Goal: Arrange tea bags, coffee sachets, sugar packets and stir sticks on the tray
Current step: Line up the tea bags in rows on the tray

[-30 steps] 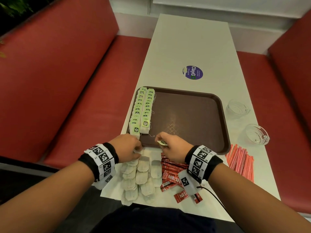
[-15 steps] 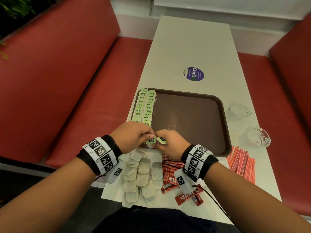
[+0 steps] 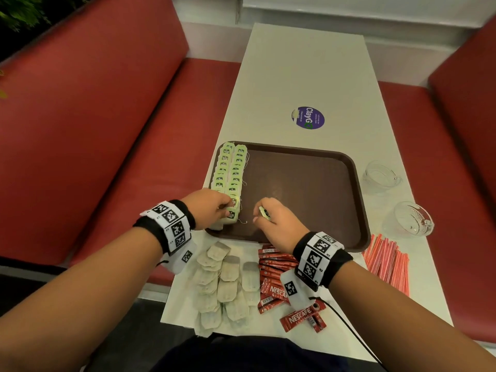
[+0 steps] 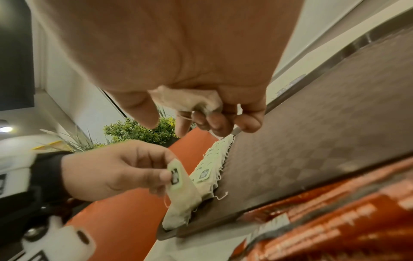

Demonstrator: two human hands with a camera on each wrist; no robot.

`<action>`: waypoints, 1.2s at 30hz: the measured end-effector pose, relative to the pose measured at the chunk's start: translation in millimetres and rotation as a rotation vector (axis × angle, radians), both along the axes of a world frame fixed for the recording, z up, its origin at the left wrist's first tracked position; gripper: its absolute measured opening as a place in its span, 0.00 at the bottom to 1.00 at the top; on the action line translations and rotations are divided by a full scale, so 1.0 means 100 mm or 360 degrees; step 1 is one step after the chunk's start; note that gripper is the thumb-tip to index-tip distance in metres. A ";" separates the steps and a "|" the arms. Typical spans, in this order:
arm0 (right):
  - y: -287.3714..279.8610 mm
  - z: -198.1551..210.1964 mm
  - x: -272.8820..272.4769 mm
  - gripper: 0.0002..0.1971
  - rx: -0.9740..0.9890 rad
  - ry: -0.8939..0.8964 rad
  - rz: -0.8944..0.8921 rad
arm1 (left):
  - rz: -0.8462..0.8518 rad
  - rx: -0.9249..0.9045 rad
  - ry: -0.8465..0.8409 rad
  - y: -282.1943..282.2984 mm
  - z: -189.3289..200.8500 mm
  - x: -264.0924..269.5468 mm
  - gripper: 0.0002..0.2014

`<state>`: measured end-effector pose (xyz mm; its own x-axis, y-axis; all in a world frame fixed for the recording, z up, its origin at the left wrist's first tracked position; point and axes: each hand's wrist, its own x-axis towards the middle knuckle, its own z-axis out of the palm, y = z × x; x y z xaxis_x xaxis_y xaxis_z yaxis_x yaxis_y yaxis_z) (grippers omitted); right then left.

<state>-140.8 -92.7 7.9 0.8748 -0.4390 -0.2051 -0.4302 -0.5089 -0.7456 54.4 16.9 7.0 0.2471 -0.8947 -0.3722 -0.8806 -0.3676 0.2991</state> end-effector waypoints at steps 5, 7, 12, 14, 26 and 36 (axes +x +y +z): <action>0.01 0.00 -0.05 0.10 0.0137 -0.0045 -0.0015 | 0.0136 0.0035 -0.0047 -0.19 -0.18 0.05 0.13; 0.00 -0.01 -0.06 0.09 0.0100 -0.0020 -0.0026 | 0.0220 0.0018 -0.0051 -0.26 -0.22 0.08 0.12; -0.07 -0.05 -0.07 0.04 -0.0049 0.0088 -0.0012 | 0.0418 -0.0087 -0.0121 -0.32 -0.29 0.06 0.11; -0.08 -0.06 -0.07 0.04 -0.0060 0.0089 -0.0028 | 0.0434 -0.0094 -0.0167 -0.34 -0.31 -0.02 0.11; -0.12 -0.13 -0.04 0.02 -0.0102 -0.0011 -0.0113 | 0.0377 -0.0099 -0.0218 -0.40 -0.26 -0.14 0.17; -0.13 -0.14 0.03 0.12 0.0063 -0.0146 -0.0204 | -0.0102 -0.0638 0.0294 -0.13 0.12 -0.23 0.05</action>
<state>-137.7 -105.8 -6.3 0.8281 -0.5412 -0.1462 -0.4187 -0.4236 -0.8033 31.7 4.0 18.6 0.1486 -0.9886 -0.0258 -0.8161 -0.1373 0.5614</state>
